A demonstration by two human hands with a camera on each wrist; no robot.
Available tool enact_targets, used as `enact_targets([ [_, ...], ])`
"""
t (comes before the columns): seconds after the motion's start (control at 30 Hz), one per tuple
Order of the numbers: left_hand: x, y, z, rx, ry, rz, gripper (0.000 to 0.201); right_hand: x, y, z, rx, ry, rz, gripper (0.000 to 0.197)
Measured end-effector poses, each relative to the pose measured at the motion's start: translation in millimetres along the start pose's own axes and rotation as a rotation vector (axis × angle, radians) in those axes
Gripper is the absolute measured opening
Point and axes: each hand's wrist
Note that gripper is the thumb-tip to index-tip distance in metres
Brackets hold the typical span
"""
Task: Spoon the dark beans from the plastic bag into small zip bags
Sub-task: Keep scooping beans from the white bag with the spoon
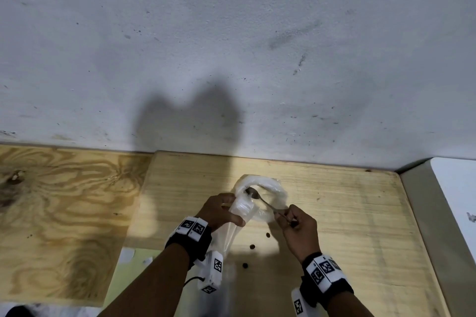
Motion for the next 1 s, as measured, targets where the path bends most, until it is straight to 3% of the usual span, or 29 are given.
enact_targets([
  [0.2, 0, 5, 0, 0.037, 0.033, -0.069, 0.095, 8, -8, -5, -0.025, 0.113, 0.111, 0.051],
  [0.37, 2, 13, 1, 0.032, 0.072, -0.072, 0.072, 5, 9, -11, -0.031, 0.223, 0.297, 0.052],
  [0.53, -2, 18, 0, -0.020, 0.071, 0.017, 0.085, -7, 17, -12, -0.015, 0.312, 0.525, 0.052],
  [0.73, -4, 18, 1, -0.027, 0.064, 0.015, 0.078, -19, 12, -2, 0.017, 0.451, 0.687, 0.046],
  [0.87, 3, 17, -5, -0.041, 0.066, -0.078, 0.049, -17, 3, 1, 0.067, 0.481, 0.735, 0.048],
  [1.0, 7, 19, -7, 0.004, 0.046, -0.179, 0.055, -14, -6, 2, 0.156, 0.467, 0.660, 0.056],
])
Point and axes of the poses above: each hand's wrist, its own z-axis towards the middle knuckle, its own y-axis out of the palm, x = y × z, and after that the axes turned 13 degrees about -x, right-handed
